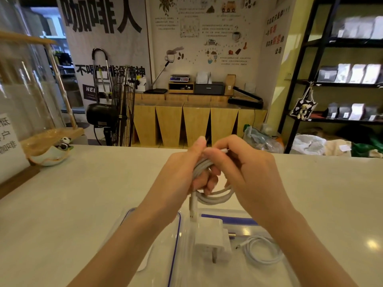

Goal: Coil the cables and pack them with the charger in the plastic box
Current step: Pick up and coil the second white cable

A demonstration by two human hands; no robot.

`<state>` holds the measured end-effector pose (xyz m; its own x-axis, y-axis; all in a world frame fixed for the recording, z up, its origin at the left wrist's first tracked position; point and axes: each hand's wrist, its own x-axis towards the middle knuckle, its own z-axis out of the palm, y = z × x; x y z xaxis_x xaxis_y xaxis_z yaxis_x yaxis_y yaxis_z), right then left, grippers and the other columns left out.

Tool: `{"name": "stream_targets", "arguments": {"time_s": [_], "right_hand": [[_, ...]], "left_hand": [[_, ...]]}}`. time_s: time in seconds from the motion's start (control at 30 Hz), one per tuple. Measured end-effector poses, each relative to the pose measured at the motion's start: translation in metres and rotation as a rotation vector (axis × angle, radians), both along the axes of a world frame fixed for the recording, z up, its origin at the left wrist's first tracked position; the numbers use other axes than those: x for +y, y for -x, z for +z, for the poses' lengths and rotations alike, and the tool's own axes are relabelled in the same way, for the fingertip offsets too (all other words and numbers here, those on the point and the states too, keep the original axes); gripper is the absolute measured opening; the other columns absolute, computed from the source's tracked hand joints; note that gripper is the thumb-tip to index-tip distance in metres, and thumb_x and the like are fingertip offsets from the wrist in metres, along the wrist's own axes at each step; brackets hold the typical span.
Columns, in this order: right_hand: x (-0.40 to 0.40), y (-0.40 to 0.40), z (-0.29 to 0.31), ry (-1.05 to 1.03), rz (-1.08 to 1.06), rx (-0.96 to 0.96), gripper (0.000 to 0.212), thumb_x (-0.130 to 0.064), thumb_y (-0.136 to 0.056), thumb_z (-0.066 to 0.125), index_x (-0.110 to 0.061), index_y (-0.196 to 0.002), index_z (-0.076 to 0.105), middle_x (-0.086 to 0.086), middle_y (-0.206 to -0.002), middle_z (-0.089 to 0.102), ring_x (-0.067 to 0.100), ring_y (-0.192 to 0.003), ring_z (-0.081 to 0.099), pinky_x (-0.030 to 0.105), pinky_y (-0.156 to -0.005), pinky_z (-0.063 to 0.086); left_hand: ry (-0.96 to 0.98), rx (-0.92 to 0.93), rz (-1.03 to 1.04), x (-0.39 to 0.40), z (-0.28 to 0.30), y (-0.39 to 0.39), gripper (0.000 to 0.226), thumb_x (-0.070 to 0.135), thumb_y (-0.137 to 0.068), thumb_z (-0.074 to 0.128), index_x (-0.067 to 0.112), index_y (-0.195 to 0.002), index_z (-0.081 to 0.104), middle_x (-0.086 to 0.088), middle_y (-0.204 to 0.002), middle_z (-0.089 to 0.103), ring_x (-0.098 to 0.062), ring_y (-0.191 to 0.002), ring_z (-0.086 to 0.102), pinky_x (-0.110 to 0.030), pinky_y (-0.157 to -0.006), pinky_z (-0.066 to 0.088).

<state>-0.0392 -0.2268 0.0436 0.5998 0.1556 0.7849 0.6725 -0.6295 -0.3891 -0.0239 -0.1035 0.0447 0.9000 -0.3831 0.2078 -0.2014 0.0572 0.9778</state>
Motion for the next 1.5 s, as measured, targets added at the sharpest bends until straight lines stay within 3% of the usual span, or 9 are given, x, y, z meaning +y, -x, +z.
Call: {"name": "stream_targets", "arguments": {"time_s": [0.17, 0.33, 0.6, 0.8, 0.93, 1.07, 1.2, 1.4, 1.5], "right_hand": [[-0.007, -0.004, 0.001, -0.363, -0.067, 0.114, 0.026, -0.037, -0.085, 0.050, -0.014, -0.077, 0.059, -0.014, -0.052, 0.048, 0.003, -0.048, 0.049, 0.011, -0.045, 0.038], [-0.012, -0.008, -0.003, -0.499, -0.109, 0.191, 0.027, -0.033, -0.087, 0.051, -0.010, -0.075, 0.060, -0.005, -0.052, 0.049, 0.007, -0.045, 0.045, 0.014, -0.044, 0.037], [-0.018, -0.008, 0.003, -0.075, -0.236, -0.127, 0.031, -0.035, -0.086, 0.047, -0.011, -0.081, 0.064, -0.007, -0.075, 0.049, 0.005, -0.069, 0.045, 0.015, -0.062, 0.038], [-0.012, 0.004, 0.011, -0.071, 0.117, 0.452, 0.014, -0.029, -0.084, 0.054, -0.029, -0.082, 0.068, -0.014, -0.071, 0.058, 0.000, -0.073, 0.051, 0.008, -0.063, 0.041], [-0.014, 0.006, 0.013, -0.017, 0.251, 0.640, 0.014, -0.023, -0.082, 0.060, -0.025, -0.087, 0.073, -0.016, -0.065, 0.062, 0.000, -0.068, 0.054, 0.010, -0.062, 0.045], [-0.018, 0.003, 0.012, -0.100, 0.203, 0.532, 0.014, -0.019, -0.081, 0.062, -0.026, -0.084, 0.072, -0.012, -0.069, 0.064, 0.002, -0.068, 0.058, 0.013, -0.061, 0.048], [-0.020, -0.002, 0.007, -0.194, 0.120, 0.432, 0.013, -0.013, -0.082, 0.060, -0.016, -0.087, 0.072, -0.007, -0.066, 0.062, 0.012, -0.063, 0.061, 0.025, -0.061, 0.055], [-0.012, -0.003, 0.000, -0.044, -0.009, 0.288, 0.013, -0.014, -0.081, 0.063, -0.015, -0.089, 0.073, -0.012, -0.064, 0.064, 0.007, -0.062, 0.065, 0.012, -0.064, 0.053], [-0.011, -0.007, -0.003, 0.127, -0.200, 0.032, 0.011, -0.021, -0.074, 0.068, -0.014, -0.080, 0.075, 0.000, -0.068, 0.068, 0.010, -0.063, 0.054, 0.018, -0.048, 0.045]], "left_hand": [[-0.058, -0.158, 0.069, -0.005, -0.006, -0.001, 0.025, 0.048, -0.065, 0.051, 0.031, -0.077, 0.065, 0.010, -0.061, 0.065, -0.001, -0.062, 0.061, -0.012, -0.062, 0.051], [-0.027, -0.139, 0.101, -0.015, -0.011, 0.001, 0.033, 0.033, -0.088, 0.039, 0.019, -0.065, 0.059, 0.007, -0.063, 0.067, -0.004, -0.062, 0.063, -0.014, -0.061, 0.053], [-0.133, -0.286, 0.169, -0.007, -0.016, -0.008, 0.022, 0.026, -0.093, 0.035, 0.030, -0.085, 0.055, 0.009, -0.057, 0.067, -0.007, -0.060, 0.066, -0.018, -0.052, 0.054], [-0.201, -0.141, 0.166, 0.000, -0.018, -0.021, 0.028, 0.017, -0.096, 0.032, 0.018, -0.083, 0.056, 0.006, -0.056, 0.067, -0.008, -0.053, 0.068, -0.017, -0.048, 0.053], [-0.261, -0.211, 0.192, 0.000, -0.017, -0.021, 0.029, 0.024, -0.094, 0.034, 0.013, -0.081, 0.058, -0.004, -0.066, 0.060, -0.009, -0.054, 0.062, -0.027, -0.053, 0.055], [-0.319, -0.196, 0.107, 0.005, -0.014, -0.022, 0.029, 0.024, -0.095, 0.033, 0.009, -0.094, 0.059, -0.004, -0.068, 0.067, -0.014, -0.059, 0.069, -0.021, -0.051, 0.054], [-0.286, -0.193, 0.047, 0.010, -0.007, -0.020, 0.024, 0.023, -0.094, 0.036, 0.019, -0.087, 0.059, -0.002, -0.057, 0.069, -0.018, -0.057, 0.070, -0.020, -0.045, 0.053], [-0.262, -0.126, 0.066, 0.010, -0.002, -0.015, 0.025, 0.019, -0.094, 0.037, 0.009, -0.089, 0.059, -0.008, -0.057, 0.065, -0.027, -0.053, 0.069, -0.026, -0.043, 0.055], [-0.295, -0.146, 0.072, 0.009, -0.004, -0.015, 0.024, 0.020, -0.094, 0.037, 0.010, -0.091, 0.058, -0.009, -0.061, 0.065, -0.025, -0.054, 0.070, -0.028, -0.047, 0.057]]}}
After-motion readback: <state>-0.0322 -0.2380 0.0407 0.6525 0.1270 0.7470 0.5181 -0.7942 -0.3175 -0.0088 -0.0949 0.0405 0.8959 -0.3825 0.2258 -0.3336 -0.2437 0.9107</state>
